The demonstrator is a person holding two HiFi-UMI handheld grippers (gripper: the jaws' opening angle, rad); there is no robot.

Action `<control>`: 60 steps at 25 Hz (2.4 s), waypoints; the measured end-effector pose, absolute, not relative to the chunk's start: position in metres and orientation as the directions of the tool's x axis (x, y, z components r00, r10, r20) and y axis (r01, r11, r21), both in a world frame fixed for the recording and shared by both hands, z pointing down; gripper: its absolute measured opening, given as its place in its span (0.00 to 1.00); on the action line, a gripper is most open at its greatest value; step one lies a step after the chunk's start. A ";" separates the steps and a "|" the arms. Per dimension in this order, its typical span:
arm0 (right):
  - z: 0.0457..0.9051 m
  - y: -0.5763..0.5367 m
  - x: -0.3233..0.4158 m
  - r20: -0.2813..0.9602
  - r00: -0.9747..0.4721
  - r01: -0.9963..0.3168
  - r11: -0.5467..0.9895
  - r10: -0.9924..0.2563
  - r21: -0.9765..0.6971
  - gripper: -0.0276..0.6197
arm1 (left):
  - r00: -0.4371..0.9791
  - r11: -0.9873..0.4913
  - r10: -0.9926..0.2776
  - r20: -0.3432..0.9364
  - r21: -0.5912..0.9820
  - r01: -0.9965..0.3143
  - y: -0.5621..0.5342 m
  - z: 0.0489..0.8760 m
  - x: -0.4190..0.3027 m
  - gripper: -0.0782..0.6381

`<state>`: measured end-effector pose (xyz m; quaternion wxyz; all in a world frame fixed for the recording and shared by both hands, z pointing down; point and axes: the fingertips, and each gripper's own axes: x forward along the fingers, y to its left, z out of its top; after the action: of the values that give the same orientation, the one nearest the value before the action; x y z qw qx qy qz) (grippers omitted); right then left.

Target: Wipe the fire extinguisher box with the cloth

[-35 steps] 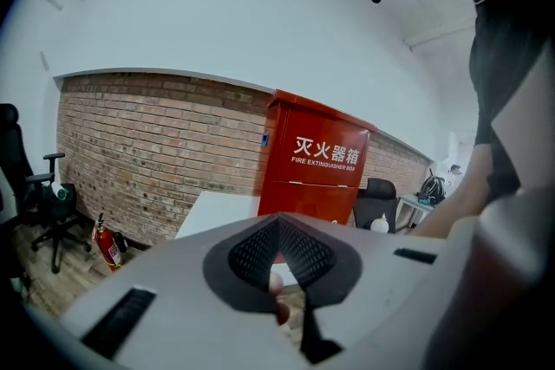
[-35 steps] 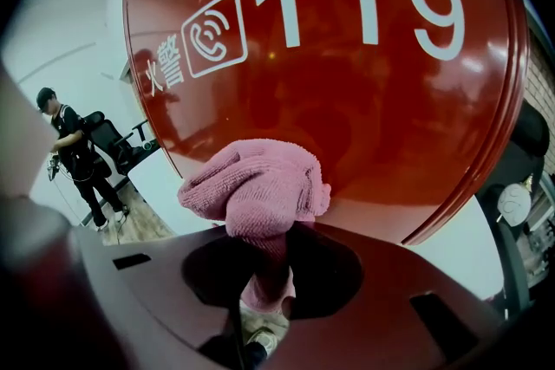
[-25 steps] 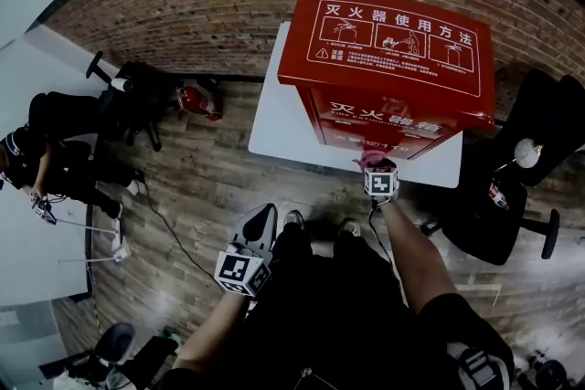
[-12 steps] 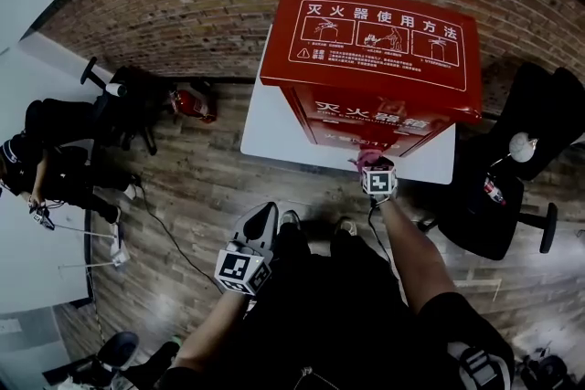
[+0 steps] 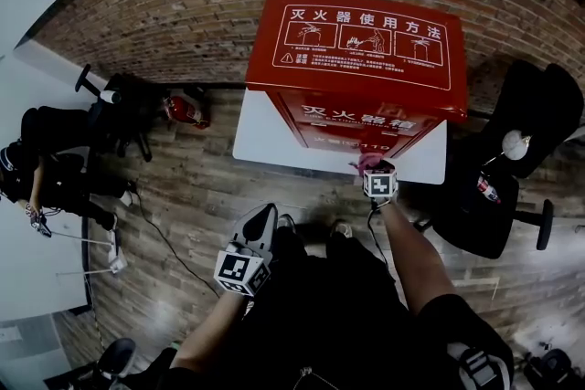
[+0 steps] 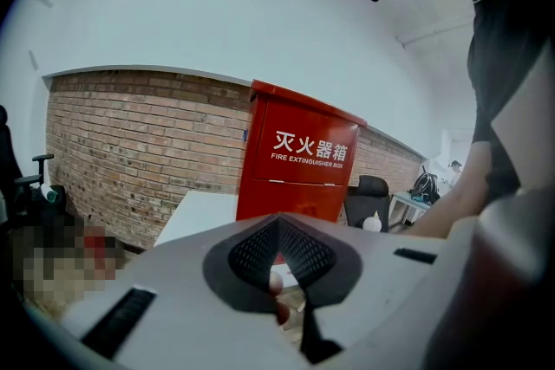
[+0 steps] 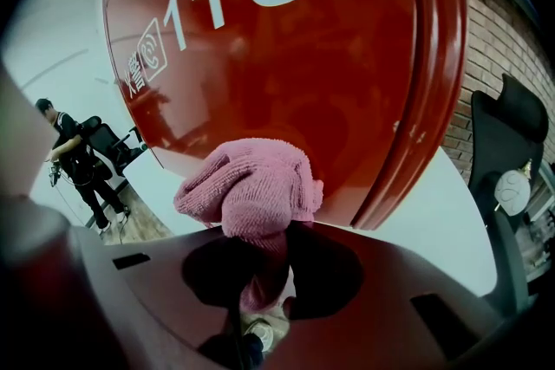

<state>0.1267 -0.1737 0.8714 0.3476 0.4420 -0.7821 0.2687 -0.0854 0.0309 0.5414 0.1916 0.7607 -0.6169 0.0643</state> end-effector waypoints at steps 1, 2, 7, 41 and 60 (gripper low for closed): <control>0.872 -0.174 0.129 0.781 -0.366 -0.879 0.463 -0.506 -0.113 0.18 | 0.232 -0.168 -0.914 0.333 0.210 -0.963 0.030 0.541 -0.084 0.14; 0.872 -0.175 0.131 0.780 -0.366 -0.881 0.460 -0.508 -0.113 0.18 | 0.234 -0.171 -0.914 0.332 0.208 -0.963 0.030 0.541 -0.083 0.14; 0.871 -0.174 0.136 0.786 -0.356 -0.887 0.446 -0.506 -0.115 0.18 | 0.238 -0.179 -0.914 0.330 0.200 -0.963 0.031 0.540 -0.080 0.14; 0.814 -0.174 0.136 0.727 -0.373 -0.896 0.429 -0.577 -0.119 0.18 | 0.292 -0.233 -0.910 0.293 0.221 -0.947 0.031 0.533 -0.067 0.14; 0.765 -0.175 0.127 0.678 -0.417 -0.879 0.457 -0.605 -0.133 0.18 | 0.331 -0.275 -0.902 0.276 0.225 -0.935 0.026 0.527 -0.057 0.14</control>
<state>0.1269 -0.1748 0.7654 0.2816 0.4606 -0.8059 0.2432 -0.0572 0.0265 0.5275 0.1746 0.7969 -0.5764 0.0466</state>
